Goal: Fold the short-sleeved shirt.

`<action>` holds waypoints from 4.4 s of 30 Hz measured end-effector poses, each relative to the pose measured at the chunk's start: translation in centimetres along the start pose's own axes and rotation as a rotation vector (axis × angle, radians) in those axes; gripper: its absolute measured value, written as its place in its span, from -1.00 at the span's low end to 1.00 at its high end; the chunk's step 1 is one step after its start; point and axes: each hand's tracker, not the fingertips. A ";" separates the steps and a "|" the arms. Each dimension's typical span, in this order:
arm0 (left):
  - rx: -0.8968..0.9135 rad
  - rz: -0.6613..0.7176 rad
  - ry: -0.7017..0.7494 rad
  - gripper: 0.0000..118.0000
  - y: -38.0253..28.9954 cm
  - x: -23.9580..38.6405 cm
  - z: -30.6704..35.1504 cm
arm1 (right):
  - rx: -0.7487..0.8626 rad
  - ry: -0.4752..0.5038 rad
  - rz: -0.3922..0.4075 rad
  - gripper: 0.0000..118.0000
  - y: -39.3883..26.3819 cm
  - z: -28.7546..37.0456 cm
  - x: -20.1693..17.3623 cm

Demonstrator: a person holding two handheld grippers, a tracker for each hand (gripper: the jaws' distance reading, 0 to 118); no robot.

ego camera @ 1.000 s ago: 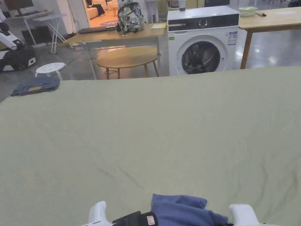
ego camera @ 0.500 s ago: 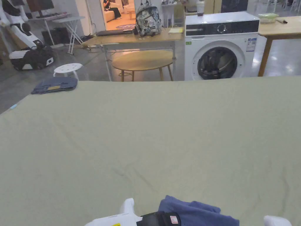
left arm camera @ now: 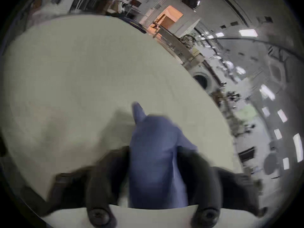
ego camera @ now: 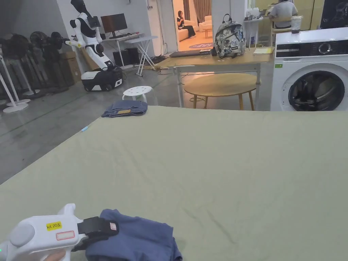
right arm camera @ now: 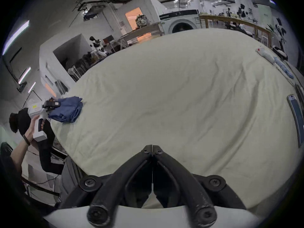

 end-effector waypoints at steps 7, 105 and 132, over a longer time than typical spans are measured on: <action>0.229 -0.291 0.331 0.59 2.6 5.3 7.1 | 0.120 -0.056 0.058 -1.00 2.4 2.8 0.4; 0.523 -0.719 0.041 0.86 -20.6 32.8 4.4 | 0.606 -0.280 0.114 0.88 8.3 9.9 -6.3; 0.492 -0.650 -0.058 0.86 -20.2 33.9 5.5 | 0.498 -0.119 -0.131 0.88 9.7 9.3 -4.4</action>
